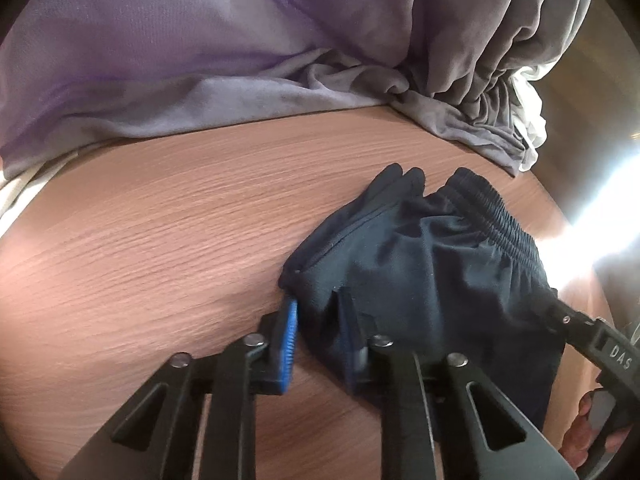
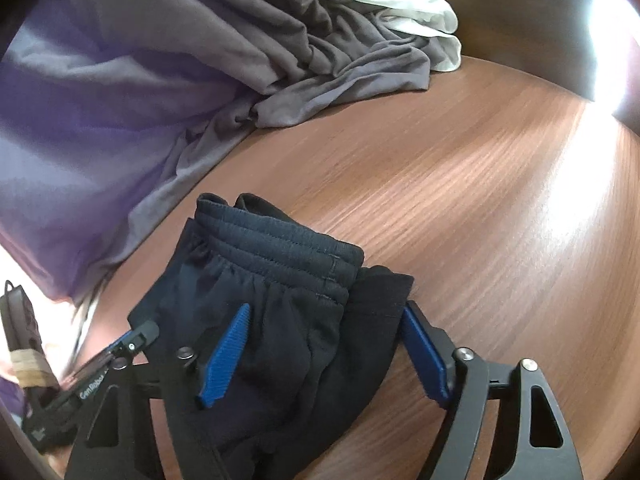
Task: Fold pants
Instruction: 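Grip the navy shorts' waistband with the right tool while the left tool grips the leg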
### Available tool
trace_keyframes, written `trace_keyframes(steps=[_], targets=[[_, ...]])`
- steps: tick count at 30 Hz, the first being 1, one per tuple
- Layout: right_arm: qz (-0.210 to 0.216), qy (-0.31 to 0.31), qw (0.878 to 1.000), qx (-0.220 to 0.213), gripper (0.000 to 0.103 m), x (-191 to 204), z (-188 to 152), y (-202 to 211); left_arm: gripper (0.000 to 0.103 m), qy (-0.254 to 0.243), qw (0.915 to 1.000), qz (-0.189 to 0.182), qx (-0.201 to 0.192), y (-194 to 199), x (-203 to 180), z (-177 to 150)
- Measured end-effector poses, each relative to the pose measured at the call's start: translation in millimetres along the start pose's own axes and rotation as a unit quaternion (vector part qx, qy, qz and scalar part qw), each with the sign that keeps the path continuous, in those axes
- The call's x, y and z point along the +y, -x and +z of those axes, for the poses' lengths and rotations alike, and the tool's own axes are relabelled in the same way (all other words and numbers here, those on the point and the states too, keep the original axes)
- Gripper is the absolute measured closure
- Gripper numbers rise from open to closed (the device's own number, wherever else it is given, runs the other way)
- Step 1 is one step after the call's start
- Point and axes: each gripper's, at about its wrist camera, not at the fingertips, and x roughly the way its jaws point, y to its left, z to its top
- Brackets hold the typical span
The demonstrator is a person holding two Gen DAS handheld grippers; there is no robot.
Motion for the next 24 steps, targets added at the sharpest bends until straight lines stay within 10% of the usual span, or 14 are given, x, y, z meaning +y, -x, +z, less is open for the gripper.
trace_keyframes(steps=[9,24], targets=[[-0.004,0.054,0.999,-0.002,0.078,11,3,4,0.094,0.010,0.9994,0.004,-0.032,8,-3,1],[0.001,0.088,0.996,-0.013,0.089,14,3,27,0.094,-0.014,0.9972,0.042,-0.061,51,-31,-2]])
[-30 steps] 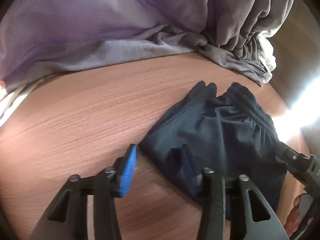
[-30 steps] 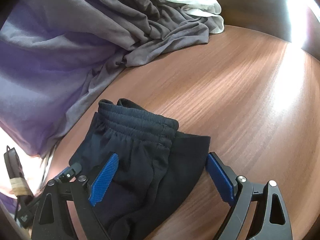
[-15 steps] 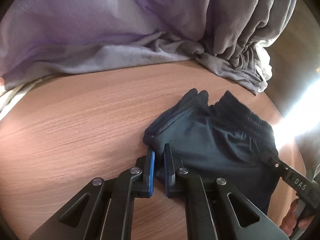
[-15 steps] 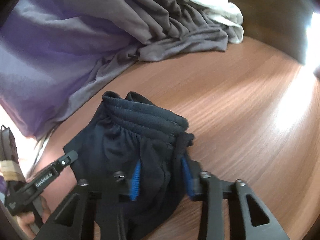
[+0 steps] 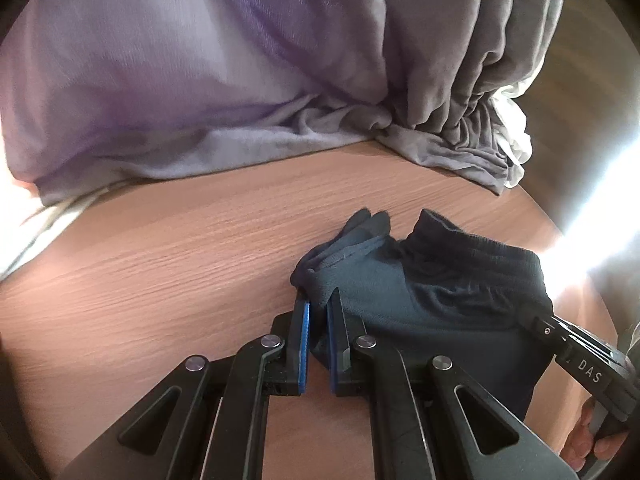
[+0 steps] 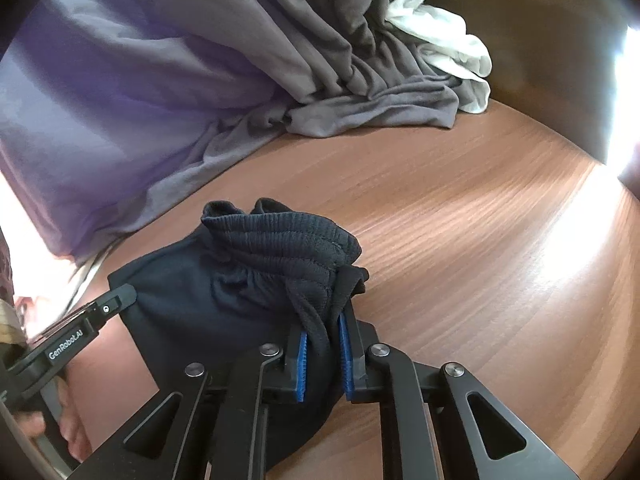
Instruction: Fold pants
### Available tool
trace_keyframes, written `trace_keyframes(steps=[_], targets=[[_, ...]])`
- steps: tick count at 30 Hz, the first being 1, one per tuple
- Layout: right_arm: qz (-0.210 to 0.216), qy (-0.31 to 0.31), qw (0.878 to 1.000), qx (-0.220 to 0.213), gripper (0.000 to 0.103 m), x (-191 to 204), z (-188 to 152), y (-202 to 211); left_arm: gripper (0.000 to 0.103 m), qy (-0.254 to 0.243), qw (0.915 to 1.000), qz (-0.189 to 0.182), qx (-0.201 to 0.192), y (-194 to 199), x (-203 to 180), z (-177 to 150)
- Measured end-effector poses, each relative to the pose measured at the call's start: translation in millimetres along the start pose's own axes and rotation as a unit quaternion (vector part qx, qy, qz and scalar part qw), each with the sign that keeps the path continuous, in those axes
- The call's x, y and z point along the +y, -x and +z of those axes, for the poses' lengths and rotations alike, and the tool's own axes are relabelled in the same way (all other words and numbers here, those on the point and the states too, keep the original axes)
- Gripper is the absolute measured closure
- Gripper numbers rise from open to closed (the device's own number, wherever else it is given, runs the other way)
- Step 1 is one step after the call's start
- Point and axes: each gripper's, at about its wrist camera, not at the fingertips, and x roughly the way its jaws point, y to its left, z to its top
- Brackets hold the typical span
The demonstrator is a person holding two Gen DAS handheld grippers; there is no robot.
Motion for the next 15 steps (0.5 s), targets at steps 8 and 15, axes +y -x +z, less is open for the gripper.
trace_keyframes(steps=[8,15], targets=[[0.030,0.016,0.999,0.003,0.089,3,-6,26,0.094,0.013,0.9994,0.031,-0.007,37,-5,-15],[0.066,0.044,0.997,0.004,0.089,3,-17,50,0.094,0.033,0.9972,0.064,-0.019,70,-15,-36]])
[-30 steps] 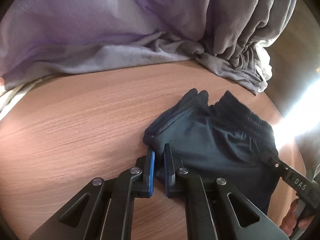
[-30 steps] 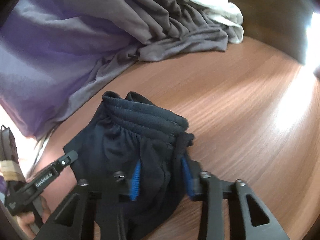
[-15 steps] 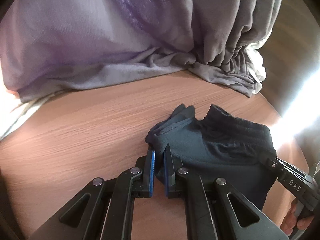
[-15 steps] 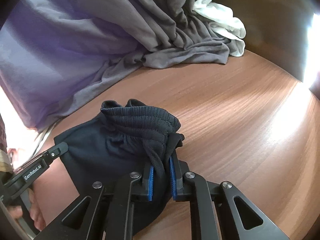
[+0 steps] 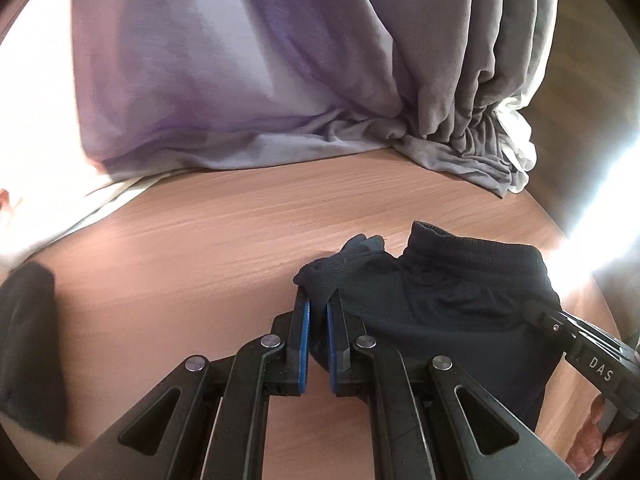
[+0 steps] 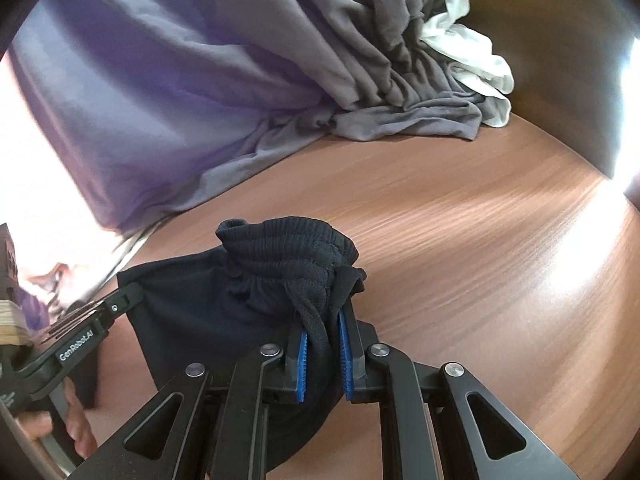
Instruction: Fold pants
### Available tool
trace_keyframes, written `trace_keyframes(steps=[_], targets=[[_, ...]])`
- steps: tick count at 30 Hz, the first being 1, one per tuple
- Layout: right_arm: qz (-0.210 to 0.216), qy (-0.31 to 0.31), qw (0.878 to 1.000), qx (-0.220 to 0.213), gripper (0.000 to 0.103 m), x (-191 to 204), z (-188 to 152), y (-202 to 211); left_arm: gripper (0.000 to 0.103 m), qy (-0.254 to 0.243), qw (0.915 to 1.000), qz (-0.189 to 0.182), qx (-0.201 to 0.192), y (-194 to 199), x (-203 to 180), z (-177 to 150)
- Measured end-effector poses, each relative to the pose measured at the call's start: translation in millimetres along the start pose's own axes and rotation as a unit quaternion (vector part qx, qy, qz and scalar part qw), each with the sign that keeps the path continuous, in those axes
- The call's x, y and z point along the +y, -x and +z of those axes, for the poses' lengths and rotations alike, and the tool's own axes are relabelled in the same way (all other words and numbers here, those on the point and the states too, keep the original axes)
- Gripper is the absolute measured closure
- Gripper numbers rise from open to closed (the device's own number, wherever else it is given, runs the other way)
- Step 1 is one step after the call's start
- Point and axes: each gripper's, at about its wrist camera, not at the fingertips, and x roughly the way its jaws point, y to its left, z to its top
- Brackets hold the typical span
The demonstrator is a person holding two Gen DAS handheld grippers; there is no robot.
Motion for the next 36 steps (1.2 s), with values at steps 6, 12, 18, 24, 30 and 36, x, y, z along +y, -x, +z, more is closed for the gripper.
trace_keyframes(steps=[6,12,18,24,30,36], targets=[[0.024,0.028,0.999,0.004,0.089,-1,-6,12,0.094,0.020,0.9994,0.022,-0.019,27,-3,-10],[0.042,0.050,0.998,-0.010,0.089,14,-3,28,0.094,0.040,0.9976,0.032,-0.046,58,9,-10],[0.055,0.069,0.996,-0.030,0.089,49,-10,44,0.094,0.036,0.9962,0.037,-0.070,89,41,-13],[0.046,0.065,0.996,-0.050,0.089,105,-30,57,0.094,0.017,0.9957,0.016,-0.089,115,98,-17],[0.023,0.049,0.996,-0.077,0.089,176,-64,67,0.094,-0.014,0.9954,-0.012,-0.094,133,172,-21],[0.001,0.018,0.995,-0.100,0.089,251,-96,68,0.094,-0.063,0.9933,-0.029,-0.093,150,237,-17]])
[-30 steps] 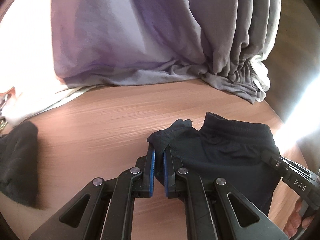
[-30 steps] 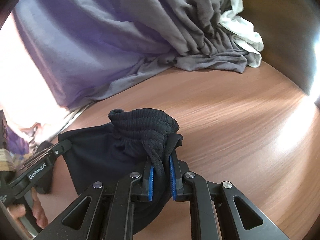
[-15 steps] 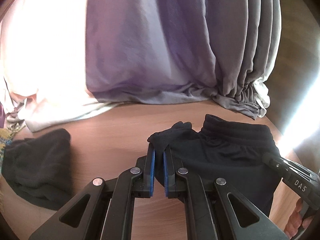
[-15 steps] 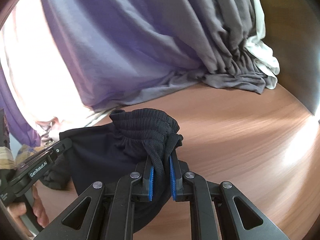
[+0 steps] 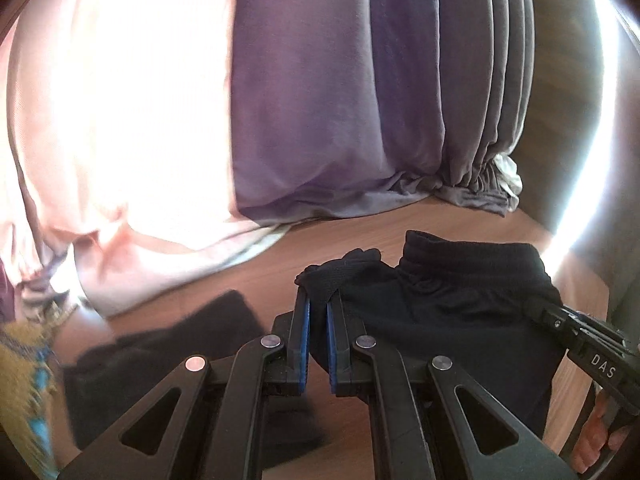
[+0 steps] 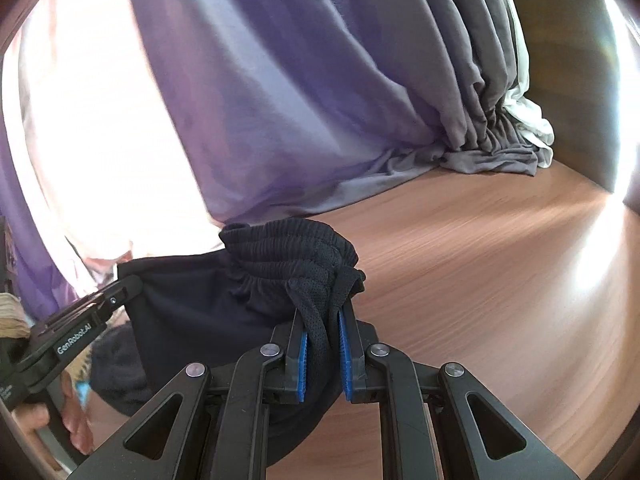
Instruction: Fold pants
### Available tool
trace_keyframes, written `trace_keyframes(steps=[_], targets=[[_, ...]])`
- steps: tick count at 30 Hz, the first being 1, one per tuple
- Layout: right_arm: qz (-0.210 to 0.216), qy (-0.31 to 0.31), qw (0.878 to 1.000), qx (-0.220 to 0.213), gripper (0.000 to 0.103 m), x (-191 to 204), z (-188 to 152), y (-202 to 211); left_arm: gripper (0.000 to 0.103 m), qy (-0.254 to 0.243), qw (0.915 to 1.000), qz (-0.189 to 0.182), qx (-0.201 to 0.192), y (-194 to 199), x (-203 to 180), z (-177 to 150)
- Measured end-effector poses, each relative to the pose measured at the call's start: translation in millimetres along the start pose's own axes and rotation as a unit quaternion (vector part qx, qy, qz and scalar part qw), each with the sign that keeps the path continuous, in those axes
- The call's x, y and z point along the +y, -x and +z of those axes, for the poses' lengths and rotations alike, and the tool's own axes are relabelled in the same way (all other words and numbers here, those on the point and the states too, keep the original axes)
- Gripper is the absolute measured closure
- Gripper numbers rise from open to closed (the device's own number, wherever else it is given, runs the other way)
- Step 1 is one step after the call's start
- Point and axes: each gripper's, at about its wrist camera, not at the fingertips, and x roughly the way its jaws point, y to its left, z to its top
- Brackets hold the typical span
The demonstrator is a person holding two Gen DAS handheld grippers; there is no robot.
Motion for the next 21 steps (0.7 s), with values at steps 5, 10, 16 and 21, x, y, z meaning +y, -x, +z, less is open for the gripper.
trace_keyframes(steps=[5,10,16,21], targets=[[-0.010,-0.010,1.000,-0.012,0.089,60,-16,0,0.094,-0.022,0.9997,-0.003,-0.004,12,53,4],[-0.007,0.002,1.000,-0.020,0.089,113,-21,-13,0.094,-0.027,0.9995,0.014,-0.003,13,102,3],[0.007,0.010,1.000,-0.015,0.089,158,-27,-37,0.094,-0.024,0.9993,0.027,0.010,7,151,2],[0.007,0.007,1.000,0.001,0.089,183,-42,-59,0.094,-0.005,0.9993,0.014,0.035,-9,188,-5]])
